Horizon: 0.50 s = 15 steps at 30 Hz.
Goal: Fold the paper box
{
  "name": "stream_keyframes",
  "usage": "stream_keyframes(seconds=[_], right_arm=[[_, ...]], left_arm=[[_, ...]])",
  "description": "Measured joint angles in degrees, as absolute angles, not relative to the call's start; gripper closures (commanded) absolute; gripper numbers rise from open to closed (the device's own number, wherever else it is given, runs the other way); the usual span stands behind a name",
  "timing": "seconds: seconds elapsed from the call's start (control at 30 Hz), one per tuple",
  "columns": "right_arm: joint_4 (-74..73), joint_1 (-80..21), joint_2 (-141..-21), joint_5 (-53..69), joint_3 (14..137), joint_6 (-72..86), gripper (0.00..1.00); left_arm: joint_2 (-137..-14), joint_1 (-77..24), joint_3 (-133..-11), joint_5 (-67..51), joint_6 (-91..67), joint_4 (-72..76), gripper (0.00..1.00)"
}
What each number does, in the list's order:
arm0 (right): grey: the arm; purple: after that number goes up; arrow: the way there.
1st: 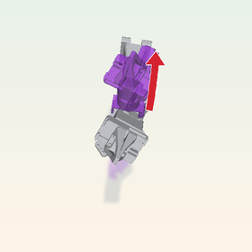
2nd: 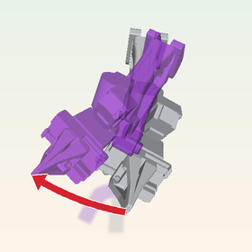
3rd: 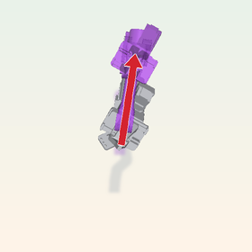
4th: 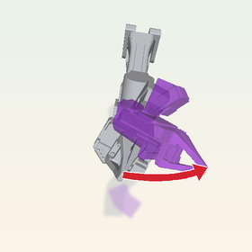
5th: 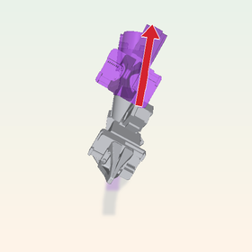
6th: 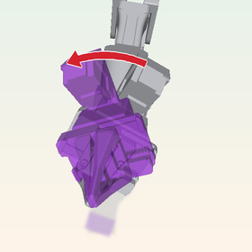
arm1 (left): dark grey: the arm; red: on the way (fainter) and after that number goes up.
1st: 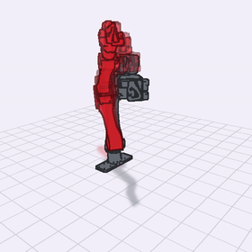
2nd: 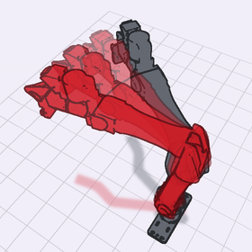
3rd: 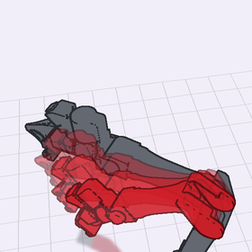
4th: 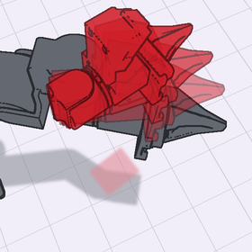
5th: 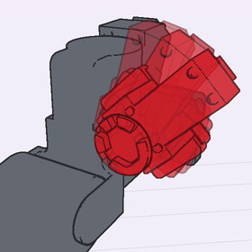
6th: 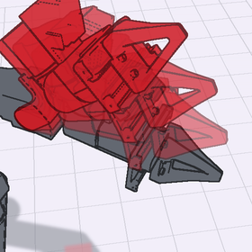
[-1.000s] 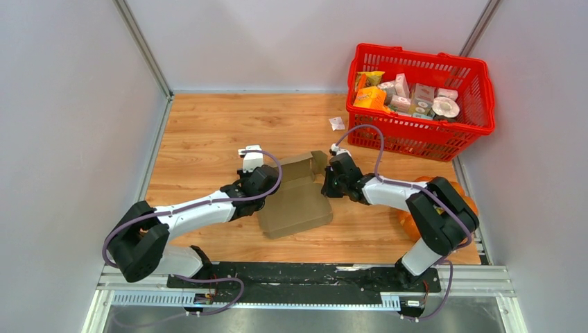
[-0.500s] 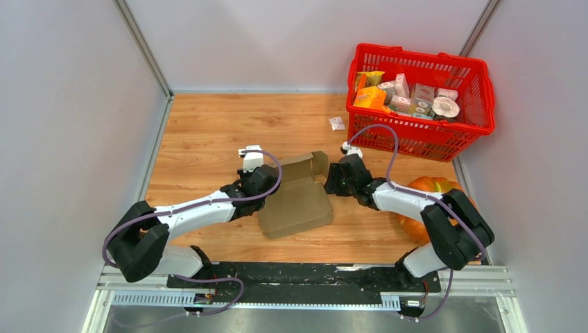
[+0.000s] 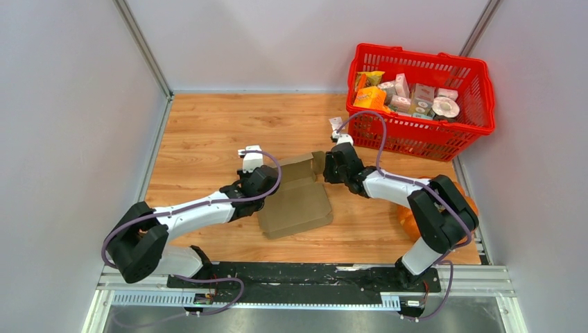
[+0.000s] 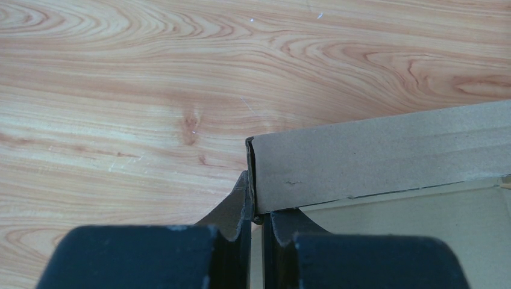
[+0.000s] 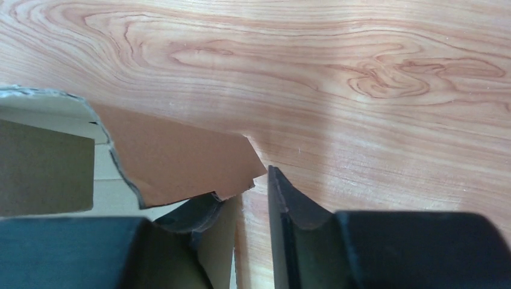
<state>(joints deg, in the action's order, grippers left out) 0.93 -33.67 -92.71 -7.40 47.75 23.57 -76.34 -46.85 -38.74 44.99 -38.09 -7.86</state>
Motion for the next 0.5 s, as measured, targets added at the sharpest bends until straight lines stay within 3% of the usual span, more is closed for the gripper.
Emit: stream_keyframes(seconds=[0.13, 0.3, 0.43, 0.5], right_arm=[[2.04, -33.67, -92.92, -7.42, 47.72, 22.20, 0.76], [4.97, -33.67, -93.06, -7.18, 47.72, 19.99, 0.70], [6.35, -33.74, -93.58, -5.91, 47.72, 18.98, 0.93], [6.26, -34.24, -93.56, -5.43, 47.72, 18.96, 0.98]], left_arm=[[-75.72, -46.85, -38.26, 44.71, -37.50, -7.53, 1.00], [-75.57, -46.85, -38.17, 44.23, -36.53, -7.35, 1.00], [-75.57, -46.85, -38.17, 44.01, -36.01, -7.25, 1.00], [-75.57, -46.87, -38.17, 43.72, -35.77, -6.98, 1.00]])
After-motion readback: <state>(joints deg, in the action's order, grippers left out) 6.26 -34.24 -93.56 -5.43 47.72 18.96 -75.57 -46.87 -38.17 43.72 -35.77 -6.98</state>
